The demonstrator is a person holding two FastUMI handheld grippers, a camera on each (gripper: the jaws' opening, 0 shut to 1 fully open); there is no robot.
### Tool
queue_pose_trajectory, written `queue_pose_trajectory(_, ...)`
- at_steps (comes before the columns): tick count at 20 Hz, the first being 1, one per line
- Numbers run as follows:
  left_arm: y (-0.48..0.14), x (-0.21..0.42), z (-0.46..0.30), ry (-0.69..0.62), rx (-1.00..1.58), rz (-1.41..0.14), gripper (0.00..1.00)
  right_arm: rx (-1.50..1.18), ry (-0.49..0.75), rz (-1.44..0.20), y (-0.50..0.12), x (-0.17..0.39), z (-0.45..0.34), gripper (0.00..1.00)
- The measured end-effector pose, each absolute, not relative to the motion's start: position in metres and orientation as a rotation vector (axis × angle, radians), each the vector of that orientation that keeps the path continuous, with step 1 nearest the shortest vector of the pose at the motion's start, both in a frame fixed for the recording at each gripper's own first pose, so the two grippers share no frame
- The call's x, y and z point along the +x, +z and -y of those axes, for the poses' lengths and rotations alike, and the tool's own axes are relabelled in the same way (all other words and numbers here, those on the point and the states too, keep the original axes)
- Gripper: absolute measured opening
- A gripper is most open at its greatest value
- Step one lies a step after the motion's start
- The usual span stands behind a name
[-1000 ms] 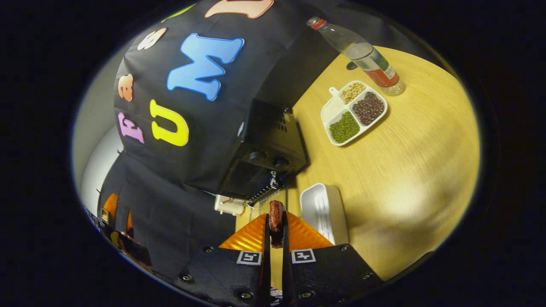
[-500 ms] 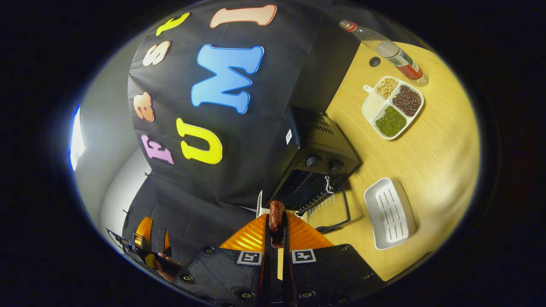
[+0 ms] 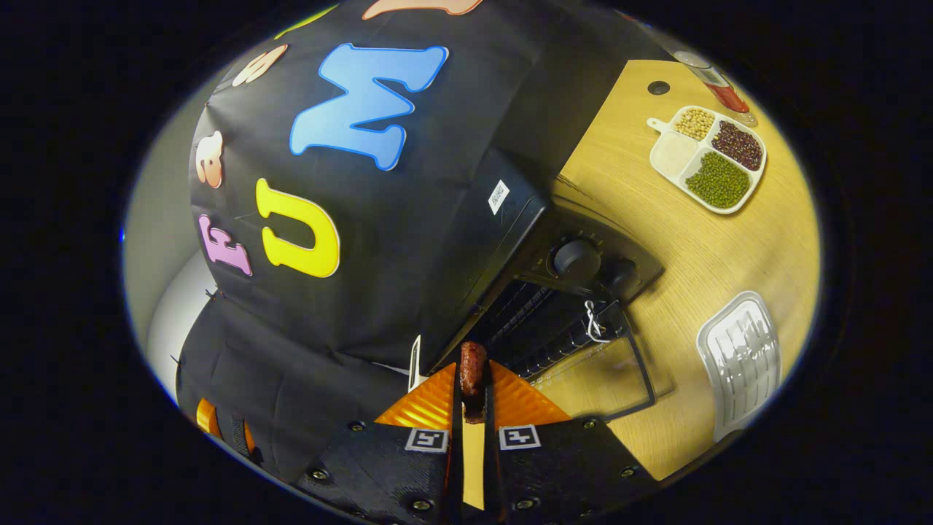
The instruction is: Open the electric oven with the left hand, put the food in, and close the electric oven.
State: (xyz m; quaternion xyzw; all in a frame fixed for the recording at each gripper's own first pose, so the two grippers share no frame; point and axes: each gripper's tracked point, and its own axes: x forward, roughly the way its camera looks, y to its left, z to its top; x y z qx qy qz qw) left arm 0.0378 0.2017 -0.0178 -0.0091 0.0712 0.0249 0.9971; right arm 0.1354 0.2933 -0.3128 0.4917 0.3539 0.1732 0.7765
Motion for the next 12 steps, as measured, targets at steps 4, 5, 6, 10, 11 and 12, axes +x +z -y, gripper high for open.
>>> queue_pose_trajectory(4,-0.010,0.041,-0.227,0.065,-0.023,-0.126,1.00,1.110,0.302,-0.756,-0.337,0.162,-0.314,0.11)
queue_pose_trajectory(5,-0.012,0.041,-0.233,0.070,-0.024,-0.130,1.00,1.123,0.283,-0.746,-0.342,0.169,-0.317,0.11)
queue_pose_trajectory(6,-0.015,0.041,-0.239,0.078,-0.023,-0.135,1.00,1.141,0.262,-0.741,-0.348,0.177,-0.319,0.11)
queue_pose_trajectory(10,-0.030,0.042,-0.260,0.103,-0.017,-0.174,1.00,1.245,0.157,-0.703,-0.374,0.206,-0.329,0.11)
queue_pose_trajectory(11,-0.034,0.046,-0.264,0.106,-0.017,-0.184,1.00,1.266,0.135,-0.685,-0.378,0.212,-0.331,0.11)
queue_pose_trajectory(12,-0.040,0.050,-0.267,0.109,-0.018,-0.193,1.00,1.275,0.102,-0.670,-0.383,0.218,-0.332,0.11)
